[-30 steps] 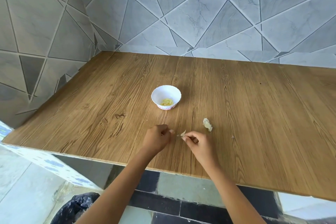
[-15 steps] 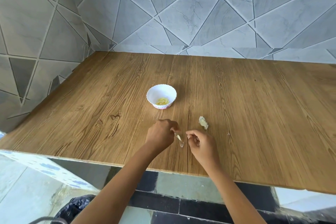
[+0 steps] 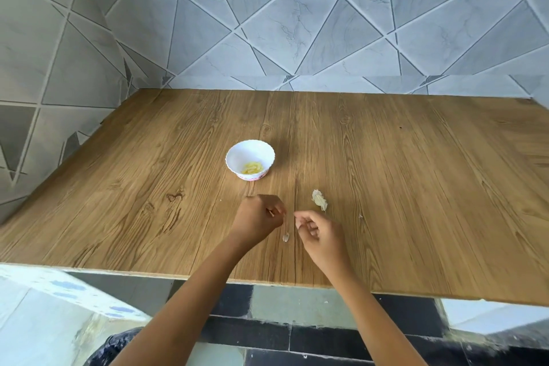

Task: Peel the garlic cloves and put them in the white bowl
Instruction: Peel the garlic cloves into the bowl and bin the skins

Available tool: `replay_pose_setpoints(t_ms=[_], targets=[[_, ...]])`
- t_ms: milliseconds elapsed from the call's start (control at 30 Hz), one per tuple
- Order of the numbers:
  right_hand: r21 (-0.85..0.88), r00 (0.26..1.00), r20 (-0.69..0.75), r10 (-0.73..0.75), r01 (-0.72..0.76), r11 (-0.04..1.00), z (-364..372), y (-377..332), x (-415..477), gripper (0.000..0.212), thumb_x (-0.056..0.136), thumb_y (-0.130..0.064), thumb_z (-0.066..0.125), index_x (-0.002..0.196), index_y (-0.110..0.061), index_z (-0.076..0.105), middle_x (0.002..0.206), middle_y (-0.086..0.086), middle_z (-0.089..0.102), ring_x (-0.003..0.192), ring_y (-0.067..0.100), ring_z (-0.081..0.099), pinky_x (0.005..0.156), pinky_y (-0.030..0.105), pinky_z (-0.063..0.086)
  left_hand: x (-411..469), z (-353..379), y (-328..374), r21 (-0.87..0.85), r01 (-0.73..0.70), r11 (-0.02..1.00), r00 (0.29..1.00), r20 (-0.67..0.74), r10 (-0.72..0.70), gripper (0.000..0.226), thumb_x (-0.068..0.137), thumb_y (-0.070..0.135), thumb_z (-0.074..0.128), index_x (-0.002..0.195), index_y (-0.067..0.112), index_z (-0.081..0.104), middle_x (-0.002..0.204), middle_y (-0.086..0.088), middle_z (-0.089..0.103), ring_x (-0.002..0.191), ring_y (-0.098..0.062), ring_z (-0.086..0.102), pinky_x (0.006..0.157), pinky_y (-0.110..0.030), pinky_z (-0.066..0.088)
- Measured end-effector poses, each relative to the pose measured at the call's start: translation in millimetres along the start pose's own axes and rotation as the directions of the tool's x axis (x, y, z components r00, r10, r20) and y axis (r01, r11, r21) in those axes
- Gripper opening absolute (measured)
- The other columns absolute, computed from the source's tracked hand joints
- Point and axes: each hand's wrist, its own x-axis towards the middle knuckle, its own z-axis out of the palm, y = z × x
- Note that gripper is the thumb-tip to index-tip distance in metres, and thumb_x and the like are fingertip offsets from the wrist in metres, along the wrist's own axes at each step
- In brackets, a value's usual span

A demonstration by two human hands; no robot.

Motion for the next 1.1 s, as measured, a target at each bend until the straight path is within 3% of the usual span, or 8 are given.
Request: replay_pose_setpoints(t_ms=[167, 367, 500, 667, 733, 867, 967, 1100], targets=[[0.374, 0.949, 0.186, 0.257, -0.31, 0.874, 2.0, -21.3, 10.6, 0.023, 0.09, -0.002, 0.058, 0.081, -0.021, 0.067, 0.084, -0.001, 0.07, 0.08, 0.015, 0.066, 0.077, 0.026, 0.054, -5.0, -9.2, 0.2, -0.344, 0.187, 0.92, 0.981, 0.024, -0.191, 0.017, 0.08, 0.001, 0.067, 0.088, 0.015, 0.071, 0.064, -0.007, 0.067, 0.058, -0.008, 0.06, 0.065, -0.021, 0.052], [0.522, 0.921, 0.22, 0.321, -0.389, 0.759, 5.9, -36.9, 17.4, 0.009, 0.086, -0.005, 0.066, 0.084, -0.014, 0.069, 0.074, 0.002, 0.07, 0.065, 0.007, 0.064, 0.064, 0.018, 0.052, -9.5, -19.1, -4.8, -0.587, 0.25, 0.77, 0.964, 0.077, -0.254, 0.011, 0.086, -0.001, 0.063, 0.091, 0.005, 0.071, 0.085, -0.02, 0.071, 0.078, -0.027, 0.068, 0.079, -0.036, 0.057], [0.524, 0.931, 0.219, 0.294, -0.366, 0.769, 9.5, -39.7, 22.9, 0.01, 0.084, -0.003, 0.067, 0.082, -0.012, 0.07, 0.068, 0.003, 0.069, 0.059, 0.006, 0.061, 0.058, 0.016, 0.05, -11.4, -22.3, -4.3, -0.49, 0.24, 0.838, 0.963, 0.008, -0.271, 0.008, 0.084, 0.001, 0.067, 0.092, 0.0, 0.071, 0.081, -0.018, 0.072, 0.074, -0.024, 0.07, 0.069, -0.027, 0.058], [0.457, 0.939, 0.24, 0.247, -0.334, 0.825, 13.9, -36.2, 26.9, 0.01, 0.085, -0.006, 0.067, 0.078, -0.013, 0.071, 0.068, 0.005, 0.068, 0.06, 0.009, 0.061, 0.06, 0.021, 0.051, -12.4, -24.9, -5.1, -0.136, 0.111, 0.984, 0.982, -0.136, -0.13, 0.005, 0.079, 0.012, 0.074, 0.084, 0.01, 0.074, 0.073, 0.002, 0.07, 0.059, 0.003, 0.058, 0.058, -0.008, 0.044], [0.337, 0.965, 0.2, 0.171, -0.232, 0.912, 16.3, -29.8, 27.1, 0.009, 0.086, -0.01, 0.067, 0.077, -0.013, 0.069, 0.069, 0.001, 0.068, 0.062, 0.006, 0.061, 0.063, 0.024, 0.052, -12.7, -25.6, -6.8, -0.092, 0.103, 0.99, 0.982, -0.15, -0.116, 0.006, 0.079, 0.015, 0.075, 0.082, 0.01, 0.074, 0.073, 0.001, 0.071, 0.061, 0.001, 0.057, 0.058, -0.009, 0.042], [0.04, 0.985, 0.033, -0.172, 0.171, 0.985, 22.7, -24.3, 25.3, 0.011, 0.084, -0.001, 0.064, 0.077, -0.009, 0.061, 0.073, -0.007, 0.061, 0.067, -0.001, 0.055, 0.061, 0.005, 0.038, -14.0, -23.7, -7.0, -0.062, 0.15, 0.987, 0.979, -0.131, -0.157, 0.011, 0.082, 0.018, 0.072, 0.083, 0.007, 0.072, 0.071, 0.006, 0.064, 0.067, -0.007, 0.059, 0.062, -0.014, 0.044], [-0.12, 0.933, -0.027, -0.36, 0.354, 0.927, 25.3, -20.1, 22.5, 0.016, 0.079, 0.009, 0.062, 0.076, -0.005, 0.056, 0.073, -0.004, 0.058, 0.064, 0.001, 0.047, 0.058, 0.009, 0.038, -16.9, -23.2, -10.0, -0.291, 0.231, 0.929, 0.97, -0.011, -0.244, 0.009, 0.084, 0.012, 0.07, 0.082, 0.004, 0.071, 0.067, -0.001, 0.065, 0.064, -0.011, 0.059, 0.065, -0.026, 0.048], [-0.166, 0.901, -0.053, -0.431, 0.418, 0.893, 28.6, -17.3, 19.7, 0.017, 0.078, 0.013, 0.059, 0.076, -0.003, 0.054, 0.074, 0.0, 0.057, 0.065, 0.012, 0.053, 0.056, 0.024, 0.044, -18.7, -25.6, -7.4, -0.574, 0.402, 0.714, 0.911, 0.173, -0.374, 0.01, 0.086, 0.006, 0.066, 0.076, 0.003, 0.066, 0.069, -0.007, 0.063, 0.063, -0.011, 0.059, 0.059, -0.018, 0.05]])
